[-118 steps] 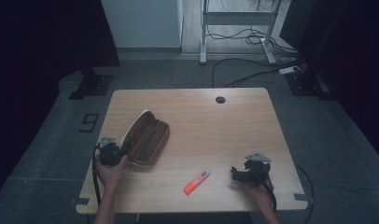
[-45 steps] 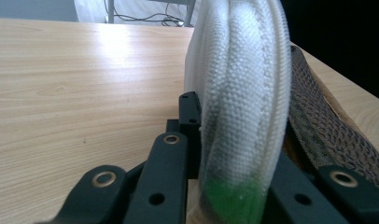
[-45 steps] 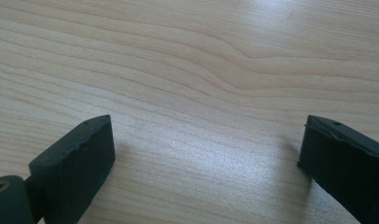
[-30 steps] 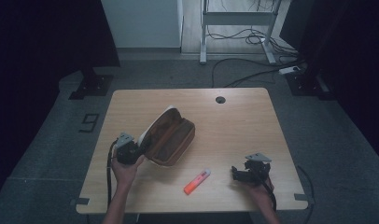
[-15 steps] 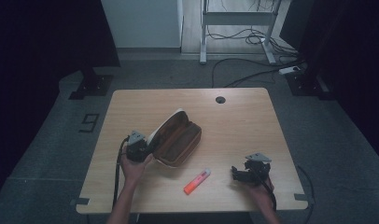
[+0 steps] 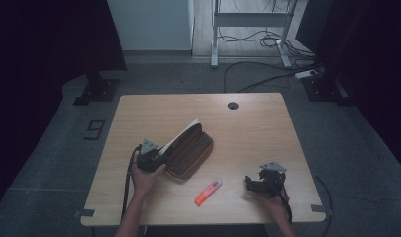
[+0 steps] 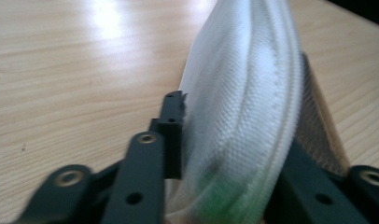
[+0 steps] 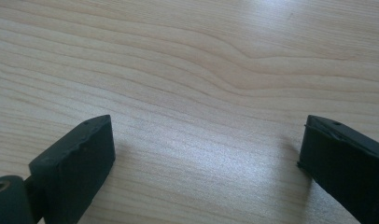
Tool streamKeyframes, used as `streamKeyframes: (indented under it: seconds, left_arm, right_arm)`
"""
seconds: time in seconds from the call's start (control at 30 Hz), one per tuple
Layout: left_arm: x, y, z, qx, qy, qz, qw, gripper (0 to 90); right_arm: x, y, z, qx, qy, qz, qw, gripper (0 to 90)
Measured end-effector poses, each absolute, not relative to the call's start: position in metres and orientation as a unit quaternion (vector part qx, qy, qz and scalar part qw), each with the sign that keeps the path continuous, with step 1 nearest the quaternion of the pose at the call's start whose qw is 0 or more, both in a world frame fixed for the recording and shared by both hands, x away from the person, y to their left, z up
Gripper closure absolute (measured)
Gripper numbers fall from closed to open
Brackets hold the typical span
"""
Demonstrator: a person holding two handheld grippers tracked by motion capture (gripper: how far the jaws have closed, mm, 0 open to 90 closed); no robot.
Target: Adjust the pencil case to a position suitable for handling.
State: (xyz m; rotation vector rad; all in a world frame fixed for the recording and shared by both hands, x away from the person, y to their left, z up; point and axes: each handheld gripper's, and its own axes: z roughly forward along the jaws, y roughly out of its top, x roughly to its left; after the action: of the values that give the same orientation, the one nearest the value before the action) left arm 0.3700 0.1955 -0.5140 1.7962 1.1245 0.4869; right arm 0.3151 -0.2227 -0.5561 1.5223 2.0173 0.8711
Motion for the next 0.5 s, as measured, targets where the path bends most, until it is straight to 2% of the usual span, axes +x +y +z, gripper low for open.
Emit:
streamKeyframes:
  seconds: [0.13,0.23,0.33,0.5]
  left_arm:
    - [0.368,0.2,-0.513,0.727,0.466,0.19,0.468,43.9]
    - [0.363,0.205,-0.513,0.721,0.47,0.189,0.474,34.2]
    - [0.358,0.208,-0.511,0.717,0.47,0.193,0.478,29.0]
    - [0.344,0.219,-0.504,0.713,0.462,0.205,0.486,27.5]
  right_arm:
    - [0.315,-0.223,-0.556,0.554,0.734,0.317,0.232,3.0]
    - [0.315,-0.223,-0.556,0.554,0.734,0.317,0.232,3.0]
    - [0.315,-0.223,-0.556,0.554,0.734,0.317,0.232,3.0]
    - [0.315,-0.223,-0.556,0.554,0.734,0.317,0.232,3.0]
